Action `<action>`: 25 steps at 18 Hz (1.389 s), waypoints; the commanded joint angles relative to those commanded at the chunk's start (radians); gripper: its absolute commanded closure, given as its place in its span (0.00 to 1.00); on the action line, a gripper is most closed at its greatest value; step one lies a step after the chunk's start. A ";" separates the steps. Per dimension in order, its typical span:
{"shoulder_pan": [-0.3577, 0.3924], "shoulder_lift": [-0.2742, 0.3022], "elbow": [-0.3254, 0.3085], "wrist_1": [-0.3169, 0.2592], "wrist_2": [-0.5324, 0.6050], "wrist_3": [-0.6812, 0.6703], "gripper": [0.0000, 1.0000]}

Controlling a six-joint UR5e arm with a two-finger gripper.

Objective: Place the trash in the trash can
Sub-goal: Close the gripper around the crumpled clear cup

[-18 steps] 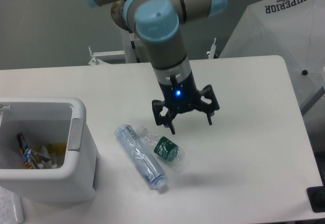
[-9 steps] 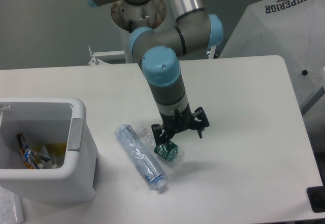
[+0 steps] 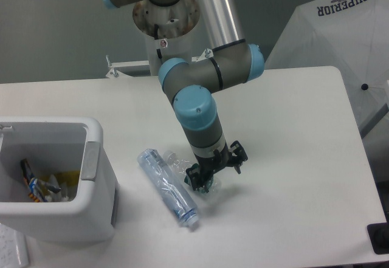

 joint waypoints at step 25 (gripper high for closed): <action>-0.029 -0.035 -0.015 -0.003 0.008 -0.035 0.37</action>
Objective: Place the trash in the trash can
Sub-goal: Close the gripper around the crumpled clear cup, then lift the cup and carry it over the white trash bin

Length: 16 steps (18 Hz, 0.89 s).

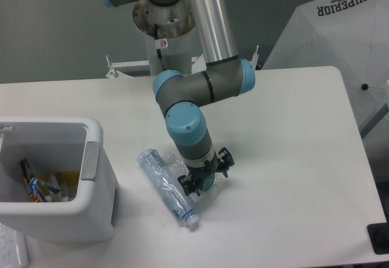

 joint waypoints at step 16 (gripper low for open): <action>0.040 0.115 0.191 0.005 -0.058 0.041 0.47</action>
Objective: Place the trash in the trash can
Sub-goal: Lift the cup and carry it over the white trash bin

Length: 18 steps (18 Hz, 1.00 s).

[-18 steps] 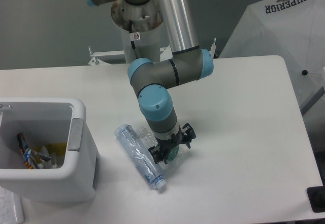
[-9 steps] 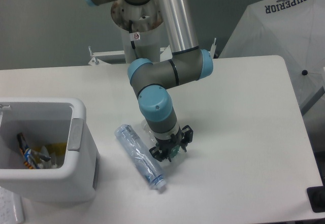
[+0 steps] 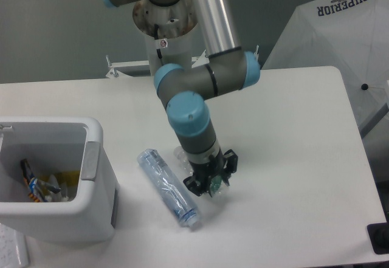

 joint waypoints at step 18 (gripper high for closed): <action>-0.139 0.192 0.224 0.028 -0.210 0.068 0.45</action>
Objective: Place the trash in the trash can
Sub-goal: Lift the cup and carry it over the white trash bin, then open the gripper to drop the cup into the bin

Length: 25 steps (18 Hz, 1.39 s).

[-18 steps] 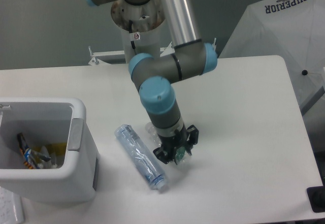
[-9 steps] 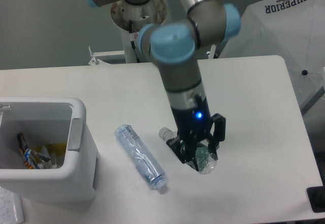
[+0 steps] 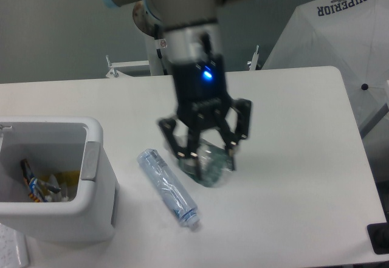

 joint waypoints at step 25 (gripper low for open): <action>-0.257 -0.037 -0.055 -0.006 0.049 0.003 0.00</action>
